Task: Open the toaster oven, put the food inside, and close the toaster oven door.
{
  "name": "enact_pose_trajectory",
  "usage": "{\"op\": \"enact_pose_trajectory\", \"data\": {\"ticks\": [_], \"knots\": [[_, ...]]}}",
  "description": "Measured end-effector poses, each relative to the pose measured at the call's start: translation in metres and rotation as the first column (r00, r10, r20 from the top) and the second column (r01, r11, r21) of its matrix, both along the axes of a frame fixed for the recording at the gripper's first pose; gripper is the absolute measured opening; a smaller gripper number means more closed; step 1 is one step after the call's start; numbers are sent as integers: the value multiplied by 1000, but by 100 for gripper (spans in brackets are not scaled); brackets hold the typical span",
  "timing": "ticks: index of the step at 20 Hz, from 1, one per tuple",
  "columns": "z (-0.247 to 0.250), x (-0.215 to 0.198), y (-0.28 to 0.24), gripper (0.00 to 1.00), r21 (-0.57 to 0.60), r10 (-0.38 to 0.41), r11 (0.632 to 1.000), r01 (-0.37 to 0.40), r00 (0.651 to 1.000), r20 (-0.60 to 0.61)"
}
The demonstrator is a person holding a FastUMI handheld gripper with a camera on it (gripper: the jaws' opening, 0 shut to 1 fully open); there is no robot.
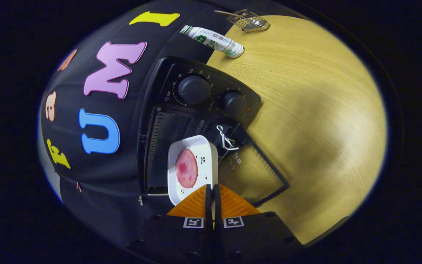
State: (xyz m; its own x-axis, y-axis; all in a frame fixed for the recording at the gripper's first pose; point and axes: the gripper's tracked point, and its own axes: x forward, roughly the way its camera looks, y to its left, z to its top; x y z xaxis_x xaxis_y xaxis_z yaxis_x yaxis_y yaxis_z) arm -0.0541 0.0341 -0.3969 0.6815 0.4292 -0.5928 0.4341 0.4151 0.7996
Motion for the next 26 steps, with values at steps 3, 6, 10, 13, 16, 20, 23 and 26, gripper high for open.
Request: {"op": "enact_pose_trajectory", "data": {"ticks": [3,6,10,13,16,20,23,26], "knots": [[-12,28,10,5,-38,-67,997,68,998,19],[-20,50,11,5,-39,-150,988,152,988,30],[-21,71,10,5,-33,-241,970,242,970,26],[-11,72,13,13,-40,-243,969,245,969,52],[-1,52,22,52,-84,-166,981,172,983,77],[13,14,30,89,-173,-29,984,50,992,123],[22,-15,32,98,-258,80,965,-41,986,144],[24,-37,28,98,-412,212,902,-132,965,154]]}}
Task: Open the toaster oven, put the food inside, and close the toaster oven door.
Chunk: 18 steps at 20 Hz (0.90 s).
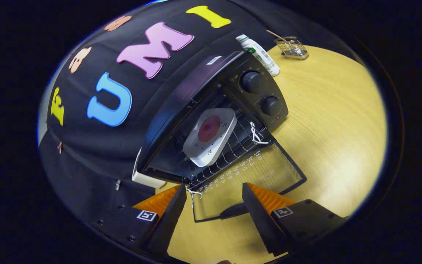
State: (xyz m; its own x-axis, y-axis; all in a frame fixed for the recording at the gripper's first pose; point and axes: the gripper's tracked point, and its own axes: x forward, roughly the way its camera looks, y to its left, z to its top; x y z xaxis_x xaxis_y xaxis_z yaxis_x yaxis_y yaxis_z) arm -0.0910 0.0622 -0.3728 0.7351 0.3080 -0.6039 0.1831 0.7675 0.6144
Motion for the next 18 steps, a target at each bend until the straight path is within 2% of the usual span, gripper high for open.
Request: {"op": "enact_pose_trajectory", "data": {"ticks": [3,5,8,10,13,18], "knots": [[-9,-19,-4,99,-201,155,967,-157,988,-23],[-8,-27,-9,99,-310,218,927,-211,976,-13],[-15,-43,-4,98,-445,311,846,-293,950,-35],[-31,-58,-3,99,-521,359,777,-354,929,-96],[-61,-78,-3,99,-564,372,716,-412,908,-191],[-97,-87,-7,99,-568,324,703,-429,903,-281]]}}
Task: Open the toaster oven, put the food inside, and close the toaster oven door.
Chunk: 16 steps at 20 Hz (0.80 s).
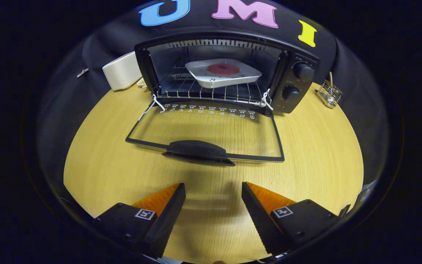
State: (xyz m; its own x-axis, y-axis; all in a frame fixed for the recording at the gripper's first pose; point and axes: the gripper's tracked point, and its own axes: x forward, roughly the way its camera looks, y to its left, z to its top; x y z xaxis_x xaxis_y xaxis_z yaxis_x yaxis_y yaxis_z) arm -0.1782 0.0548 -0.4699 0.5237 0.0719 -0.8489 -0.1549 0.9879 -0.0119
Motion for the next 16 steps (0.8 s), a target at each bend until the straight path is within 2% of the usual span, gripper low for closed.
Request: {"op": "enact_pose_trajectory", "data": {"ticks": [4,8,9,11,16], "knots": [[-14,13,4,99,15,-62,998,62,998,-18],[-11,41,12,100,42,-103,994,102,994,24],[-14,37,11,99,36,-102,994,103,995,-8],[-10,40,12,99,30,-84,996,84,996,16],[20,39,14,100,45,-49,998,43,990,130]]}}
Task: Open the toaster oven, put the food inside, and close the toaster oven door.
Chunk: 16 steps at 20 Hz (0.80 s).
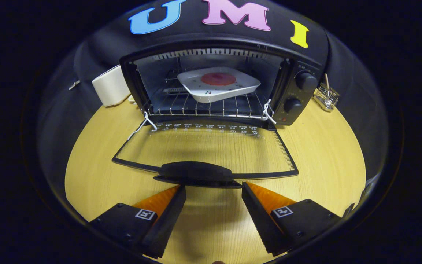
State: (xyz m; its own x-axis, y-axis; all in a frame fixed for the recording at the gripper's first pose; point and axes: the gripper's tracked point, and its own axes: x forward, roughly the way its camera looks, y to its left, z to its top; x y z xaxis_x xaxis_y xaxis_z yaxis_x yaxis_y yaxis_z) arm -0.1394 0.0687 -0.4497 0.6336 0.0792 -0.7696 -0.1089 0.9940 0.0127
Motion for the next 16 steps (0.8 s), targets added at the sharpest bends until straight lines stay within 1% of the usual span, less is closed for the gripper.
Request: {"op": "enact_pose_trajectory", "data": {"ticks": [3,5,6,7,9,11,12,14,16], "knots": [[32,4,2,99,40,13,999,-16,997,74],[58,14,2,100,79,-13,997,1,989,144],[72,22,-2,100,75,-27,997,14,983,179],[87,29,-5,100,77,-34,997,19,977,208],[128,37,-3,100,122,-50,992,17,962,268],[171,44,-2,99,168,-66,986,5,932,357],[191,51,-10,99,177,-71,984,-2,912,404],[227,47,-33,99,161,-73,987,-7,871,486],[257,38,-65,99,155,-96,988,11,827,554]]}}
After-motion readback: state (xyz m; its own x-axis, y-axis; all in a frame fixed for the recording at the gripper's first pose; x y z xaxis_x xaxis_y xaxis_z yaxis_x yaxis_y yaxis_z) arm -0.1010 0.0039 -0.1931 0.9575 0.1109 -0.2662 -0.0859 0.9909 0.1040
